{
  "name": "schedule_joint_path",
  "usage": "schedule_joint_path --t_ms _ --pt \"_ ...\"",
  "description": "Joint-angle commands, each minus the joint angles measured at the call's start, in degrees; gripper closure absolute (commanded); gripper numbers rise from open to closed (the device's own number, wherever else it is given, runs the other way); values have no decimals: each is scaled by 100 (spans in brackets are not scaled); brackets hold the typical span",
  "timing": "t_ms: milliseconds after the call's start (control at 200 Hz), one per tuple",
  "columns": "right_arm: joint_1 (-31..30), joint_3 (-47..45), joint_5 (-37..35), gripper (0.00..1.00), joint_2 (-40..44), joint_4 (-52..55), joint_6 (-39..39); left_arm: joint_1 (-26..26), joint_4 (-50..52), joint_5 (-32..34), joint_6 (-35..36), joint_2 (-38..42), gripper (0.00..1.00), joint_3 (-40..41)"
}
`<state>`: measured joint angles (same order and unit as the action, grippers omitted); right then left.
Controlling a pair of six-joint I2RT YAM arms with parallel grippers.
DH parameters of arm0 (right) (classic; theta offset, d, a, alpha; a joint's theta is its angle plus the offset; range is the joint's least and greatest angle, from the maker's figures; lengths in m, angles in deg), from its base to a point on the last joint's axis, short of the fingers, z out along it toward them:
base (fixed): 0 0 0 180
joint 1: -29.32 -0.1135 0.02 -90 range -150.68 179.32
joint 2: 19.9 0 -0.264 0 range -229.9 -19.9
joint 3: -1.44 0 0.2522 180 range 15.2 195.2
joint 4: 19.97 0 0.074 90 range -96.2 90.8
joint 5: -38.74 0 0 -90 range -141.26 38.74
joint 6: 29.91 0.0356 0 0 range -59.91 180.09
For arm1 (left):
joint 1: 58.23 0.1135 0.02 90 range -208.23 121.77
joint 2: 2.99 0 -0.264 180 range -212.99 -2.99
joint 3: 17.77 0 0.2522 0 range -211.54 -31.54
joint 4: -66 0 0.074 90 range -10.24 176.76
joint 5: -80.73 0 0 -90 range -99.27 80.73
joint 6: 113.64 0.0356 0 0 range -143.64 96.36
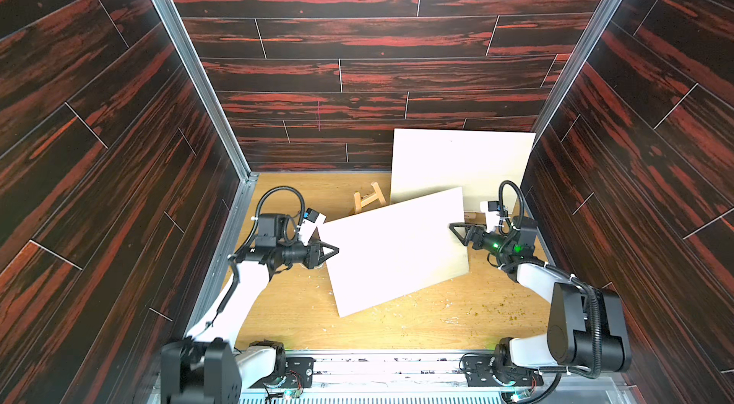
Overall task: Disassemble the easel
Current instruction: Place the drawing board at the corner of the board.
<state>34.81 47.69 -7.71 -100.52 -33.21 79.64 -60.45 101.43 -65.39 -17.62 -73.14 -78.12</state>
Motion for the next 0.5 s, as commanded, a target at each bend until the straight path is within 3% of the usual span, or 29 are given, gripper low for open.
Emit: schedule_joint_path --t_ms 0,316,496 --pt "-339 -476 1252 19 325 1307 565 -45 -787 1202 -19 -251 100 -422" --pt "-347 -1086 418 17 1274 2561 1023 -269 -882 1332 -495 -635 100 -488" --pt "-313 -784 -834 11 1419 3665 788 -320 -908 1417 -657 -794 100 -474"
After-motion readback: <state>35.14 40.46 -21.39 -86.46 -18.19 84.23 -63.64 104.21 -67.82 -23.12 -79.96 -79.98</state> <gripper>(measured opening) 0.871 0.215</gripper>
